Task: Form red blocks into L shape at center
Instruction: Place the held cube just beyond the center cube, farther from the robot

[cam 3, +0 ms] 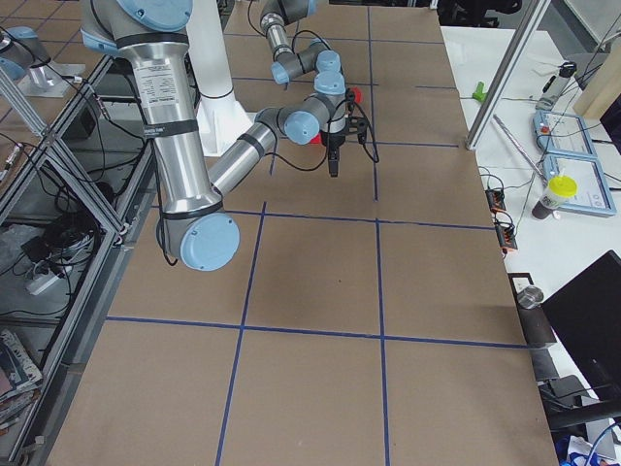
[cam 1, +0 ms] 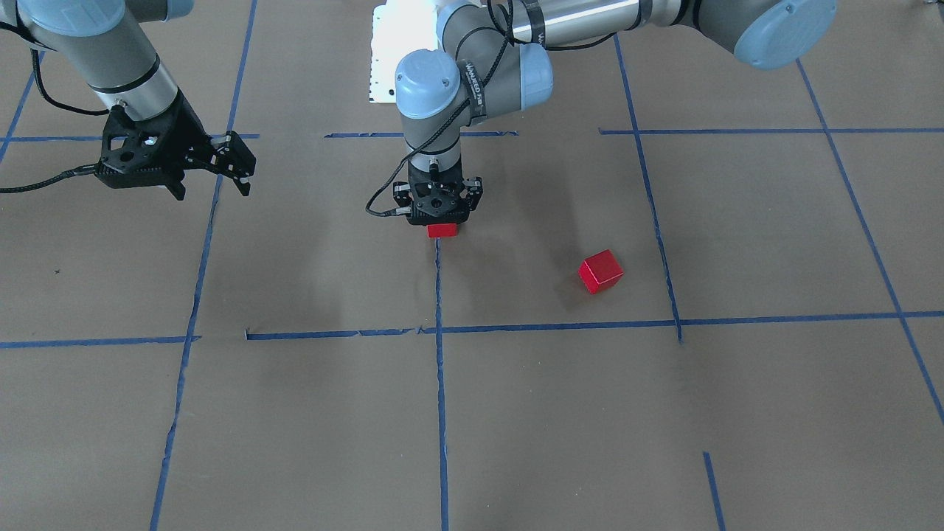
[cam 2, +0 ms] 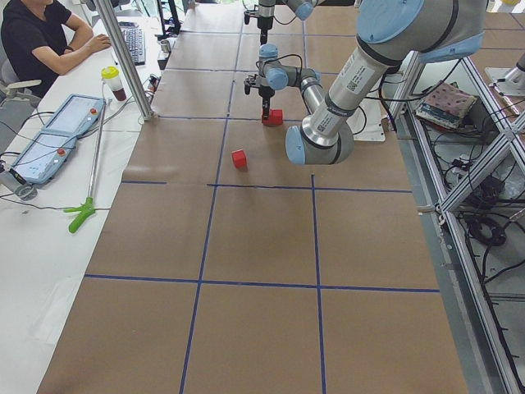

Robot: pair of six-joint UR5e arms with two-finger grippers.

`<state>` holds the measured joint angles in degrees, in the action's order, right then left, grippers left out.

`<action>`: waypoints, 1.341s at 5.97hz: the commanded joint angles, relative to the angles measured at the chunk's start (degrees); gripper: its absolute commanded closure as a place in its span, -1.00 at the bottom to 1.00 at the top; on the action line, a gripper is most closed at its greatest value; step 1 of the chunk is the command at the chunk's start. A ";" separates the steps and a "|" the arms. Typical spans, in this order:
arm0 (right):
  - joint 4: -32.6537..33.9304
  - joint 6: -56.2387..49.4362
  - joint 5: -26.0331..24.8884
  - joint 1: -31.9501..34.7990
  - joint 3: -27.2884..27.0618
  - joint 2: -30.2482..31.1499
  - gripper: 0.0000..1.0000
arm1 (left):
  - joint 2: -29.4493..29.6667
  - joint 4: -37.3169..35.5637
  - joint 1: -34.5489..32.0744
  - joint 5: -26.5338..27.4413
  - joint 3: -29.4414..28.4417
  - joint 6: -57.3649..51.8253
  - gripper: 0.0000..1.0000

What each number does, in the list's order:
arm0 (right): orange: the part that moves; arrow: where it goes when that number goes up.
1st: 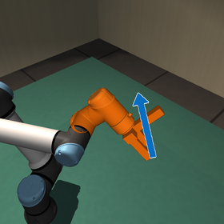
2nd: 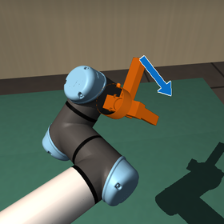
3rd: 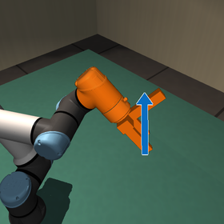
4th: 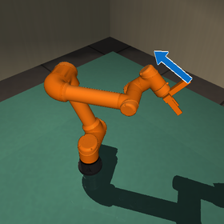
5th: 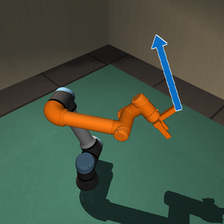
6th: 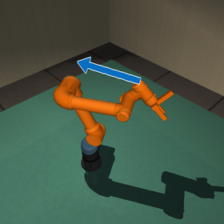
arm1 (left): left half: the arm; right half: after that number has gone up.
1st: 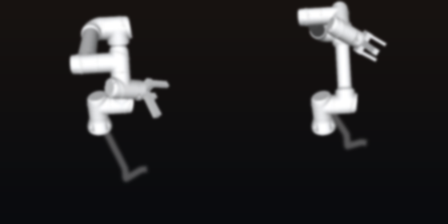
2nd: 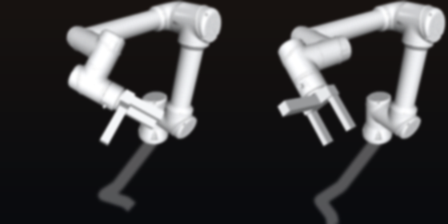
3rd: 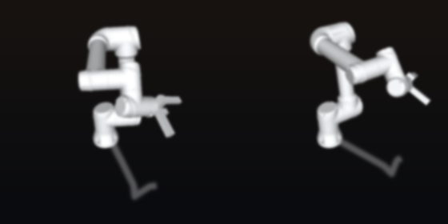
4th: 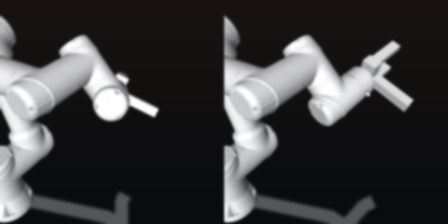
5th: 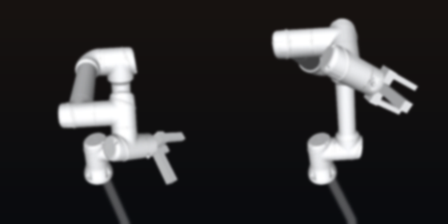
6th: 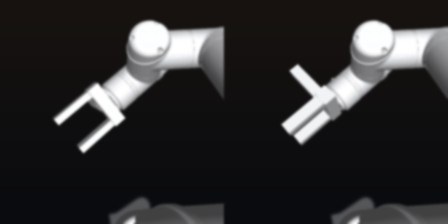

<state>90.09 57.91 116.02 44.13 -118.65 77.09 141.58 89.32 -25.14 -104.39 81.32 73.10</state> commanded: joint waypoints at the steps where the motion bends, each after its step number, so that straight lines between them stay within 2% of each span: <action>1: 0.00 0.01 0.00 -0.01 -0.09 -0.01 -1.00 | -0.43 0.06 0.00 -0.02 0.51 -0.06 0.87; 4: 0.00 0.09 0.00 -0.01 0.00 -0.01 -1.00 | -0.25 0.50 0.09 -0.02 0.51 0.03 0.66; 5: 0.00 0.09 0.00 -0.01 0.00 -0.01 -1.00 | -0.25 0.59 0.35 0.06 0.42 0.03 0.35; 6: 0.00 0.09 -0.09 -0.01 0.09 -0.01 -1.00 | -0.34 0.59 0.61 0.15 0.42 -0.15 -0.78; 7: 0.00 0.09 -0.09 -0.01 0.18 -0.01 -1.00 | -0.34 0.50 0.62 0.24 0.50 -0.15 -1.00; 8: 0.00 0.09 -0.09 -0.01 0.09 -0.01 -1.00 | -0.17 0.41 0.62 0.24 0.68 -0.15 -1.00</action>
<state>90.09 58.01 115.93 44.12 -118.53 77.08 141.30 89.82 -24.56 -104.18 81.87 72.96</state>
